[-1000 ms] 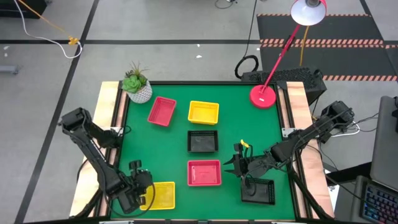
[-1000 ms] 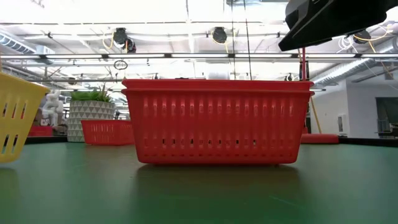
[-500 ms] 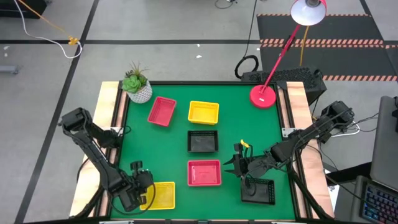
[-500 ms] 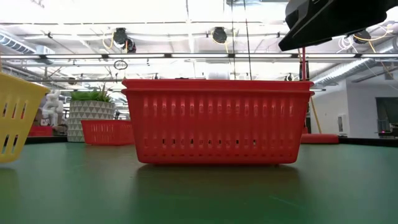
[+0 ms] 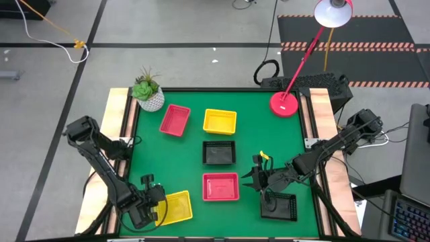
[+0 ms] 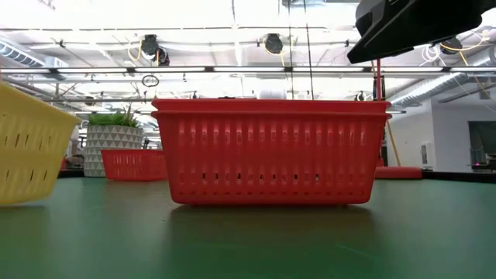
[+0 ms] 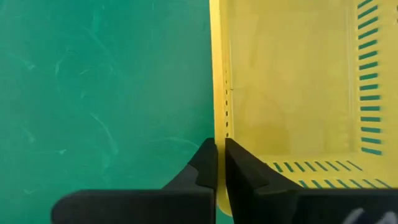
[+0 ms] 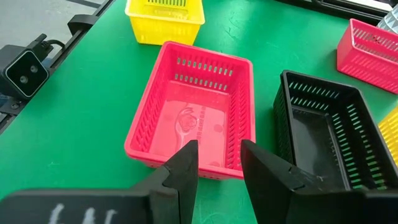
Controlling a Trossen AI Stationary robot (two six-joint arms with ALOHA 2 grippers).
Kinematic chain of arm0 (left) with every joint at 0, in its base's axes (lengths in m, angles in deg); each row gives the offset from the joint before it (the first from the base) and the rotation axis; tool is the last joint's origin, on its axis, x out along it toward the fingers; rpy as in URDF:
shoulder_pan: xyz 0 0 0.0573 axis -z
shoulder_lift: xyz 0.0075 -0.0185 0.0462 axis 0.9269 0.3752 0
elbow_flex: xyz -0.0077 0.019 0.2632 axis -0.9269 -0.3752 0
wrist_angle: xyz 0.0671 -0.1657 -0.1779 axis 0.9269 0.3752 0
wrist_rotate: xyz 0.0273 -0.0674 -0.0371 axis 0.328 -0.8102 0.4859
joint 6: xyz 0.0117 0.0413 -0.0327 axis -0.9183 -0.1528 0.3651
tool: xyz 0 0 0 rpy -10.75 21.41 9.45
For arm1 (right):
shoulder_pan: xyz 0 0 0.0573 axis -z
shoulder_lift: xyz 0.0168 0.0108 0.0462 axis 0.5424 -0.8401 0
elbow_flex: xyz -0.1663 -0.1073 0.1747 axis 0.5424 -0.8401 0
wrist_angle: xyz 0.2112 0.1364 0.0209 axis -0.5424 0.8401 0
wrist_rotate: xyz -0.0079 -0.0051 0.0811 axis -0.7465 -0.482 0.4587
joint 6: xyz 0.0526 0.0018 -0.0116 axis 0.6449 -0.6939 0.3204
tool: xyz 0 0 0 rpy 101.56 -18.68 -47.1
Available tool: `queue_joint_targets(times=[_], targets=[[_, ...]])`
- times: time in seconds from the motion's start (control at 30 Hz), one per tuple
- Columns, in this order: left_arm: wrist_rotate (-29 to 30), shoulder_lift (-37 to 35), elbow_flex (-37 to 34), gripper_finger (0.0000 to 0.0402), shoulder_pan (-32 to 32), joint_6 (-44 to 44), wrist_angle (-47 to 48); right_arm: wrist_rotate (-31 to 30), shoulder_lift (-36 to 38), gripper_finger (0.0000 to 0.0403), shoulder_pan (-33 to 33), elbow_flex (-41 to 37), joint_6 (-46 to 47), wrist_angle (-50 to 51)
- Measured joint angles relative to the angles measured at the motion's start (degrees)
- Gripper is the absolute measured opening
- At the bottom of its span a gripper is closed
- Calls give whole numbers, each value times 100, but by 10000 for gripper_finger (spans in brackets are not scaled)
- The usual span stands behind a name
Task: Stack baskets by color
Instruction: Stack the bottom yellow basket on the top yellow baskets
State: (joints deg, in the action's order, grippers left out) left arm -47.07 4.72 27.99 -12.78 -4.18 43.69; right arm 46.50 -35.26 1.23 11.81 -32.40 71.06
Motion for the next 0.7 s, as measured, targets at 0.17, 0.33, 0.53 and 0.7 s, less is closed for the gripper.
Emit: queue_joint_targets(times=[0.17, 0.33, 0.53, 0.7], targets=[[-84, -137, 77, 26, -53, -52, -169, 0, 0, 116, 0, 0, 0, 0], [-83, -492, 286, 9, -206, -282, -193, -2, 0, 116, 0, 0, -24, -2], [-44, -952, 317, 17, -443, -706, -171, -15, 0, 116, 0, 0, -104, -63], [-161, -1320, 317, 8, -690, -1072, -116, -19, 0, 116, 0, 0, -187, -171]])
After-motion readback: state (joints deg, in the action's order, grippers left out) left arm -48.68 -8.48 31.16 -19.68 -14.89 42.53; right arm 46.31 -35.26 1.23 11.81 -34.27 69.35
